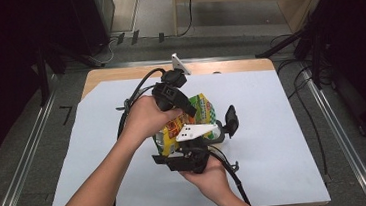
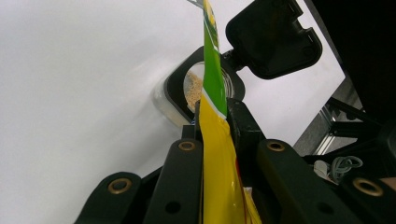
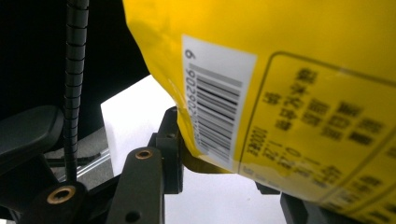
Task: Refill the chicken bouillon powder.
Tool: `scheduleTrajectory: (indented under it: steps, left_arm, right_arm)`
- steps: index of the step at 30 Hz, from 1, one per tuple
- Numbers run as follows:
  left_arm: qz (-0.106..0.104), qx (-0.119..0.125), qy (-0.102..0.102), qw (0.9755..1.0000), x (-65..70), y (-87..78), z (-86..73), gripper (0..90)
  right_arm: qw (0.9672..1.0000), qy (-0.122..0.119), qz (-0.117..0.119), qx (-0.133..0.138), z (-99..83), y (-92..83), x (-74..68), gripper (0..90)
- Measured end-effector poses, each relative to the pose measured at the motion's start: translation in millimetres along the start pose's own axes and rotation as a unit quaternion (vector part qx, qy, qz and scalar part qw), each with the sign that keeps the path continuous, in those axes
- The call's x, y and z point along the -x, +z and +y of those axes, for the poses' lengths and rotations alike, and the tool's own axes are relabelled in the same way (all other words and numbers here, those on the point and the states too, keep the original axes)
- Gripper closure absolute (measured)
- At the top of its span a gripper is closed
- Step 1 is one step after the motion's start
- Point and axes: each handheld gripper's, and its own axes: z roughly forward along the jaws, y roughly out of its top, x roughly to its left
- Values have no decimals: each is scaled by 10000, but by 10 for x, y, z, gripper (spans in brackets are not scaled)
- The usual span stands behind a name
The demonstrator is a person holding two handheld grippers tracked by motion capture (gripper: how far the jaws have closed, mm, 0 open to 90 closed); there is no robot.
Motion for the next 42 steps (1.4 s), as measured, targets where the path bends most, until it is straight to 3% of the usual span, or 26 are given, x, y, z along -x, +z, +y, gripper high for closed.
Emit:
scheduleTrajectory:
  steps: [42]
  left_arm:
    - [22,29,18,10000,2,-1,5,849]
  right_arm:
    - [10000,-28,-52,17,3,6,9,625]
